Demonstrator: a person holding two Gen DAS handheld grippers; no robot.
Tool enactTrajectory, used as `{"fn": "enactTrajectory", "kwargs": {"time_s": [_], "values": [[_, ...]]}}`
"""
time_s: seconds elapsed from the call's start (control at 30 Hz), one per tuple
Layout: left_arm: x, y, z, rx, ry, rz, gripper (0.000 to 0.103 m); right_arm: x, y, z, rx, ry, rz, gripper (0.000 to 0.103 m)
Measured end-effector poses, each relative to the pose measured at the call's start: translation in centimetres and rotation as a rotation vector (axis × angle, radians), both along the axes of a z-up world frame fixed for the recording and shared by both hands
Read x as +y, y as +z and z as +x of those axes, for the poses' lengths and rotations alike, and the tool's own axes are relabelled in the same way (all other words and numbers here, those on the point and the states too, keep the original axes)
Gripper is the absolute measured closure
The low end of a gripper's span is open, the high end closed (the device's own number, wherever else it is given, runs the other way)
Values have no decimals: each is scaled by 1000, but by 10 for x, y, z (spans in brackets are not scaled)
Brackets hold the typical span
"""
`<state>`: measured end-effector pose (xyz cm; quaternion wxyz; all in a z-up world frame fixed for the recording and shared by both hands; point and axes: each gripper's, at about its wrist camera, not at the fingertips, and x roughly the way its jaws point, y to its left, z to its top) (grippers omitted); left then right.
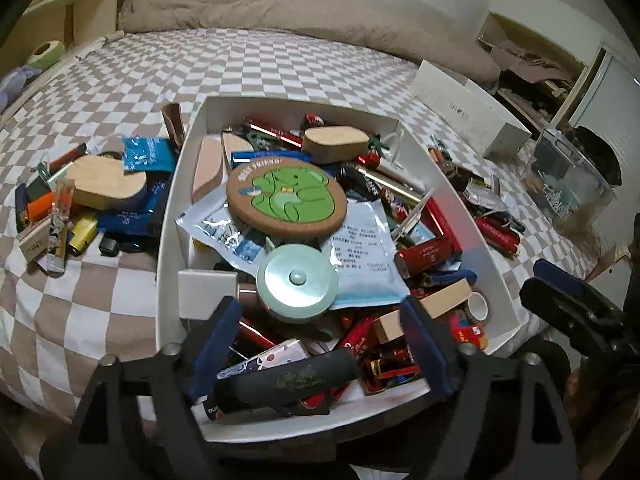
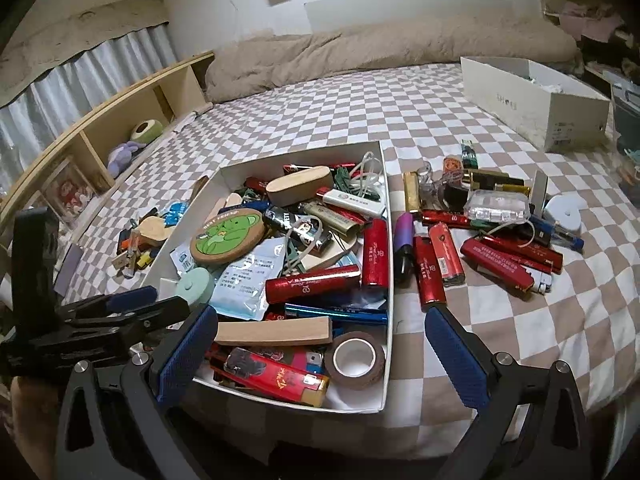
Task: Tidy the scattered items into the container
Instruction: 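Open the right tool to drop the lighter while the left tool lowers and releases the tape measure, then withdraw both open tools from the tray back toward the scattered items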
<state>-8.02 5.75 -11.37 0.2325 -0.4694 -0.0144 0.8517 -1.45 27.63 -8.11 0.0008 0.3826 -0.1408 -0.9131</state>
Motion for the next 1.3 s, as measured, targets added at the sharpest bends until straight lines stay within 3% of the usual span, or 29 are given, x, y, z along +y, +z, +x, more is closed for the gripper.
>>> {"fn": "enactTrajectory", "kwargs": {"time_s": [0.07,0.3,0.4,1.3], "values": [[-1,5,2,18,10,2,7,-1,3,2,12,-4,12,0],[-3,18,10,67,23,-10,6,-2,10,9,27,-26,48,0],[-5,23,14,92,34,-15,0,-3,14,13,38,-30,58,0],[-30,63,47,221,86,-9,0,-15,41,41,100,-47,134,0]]}}
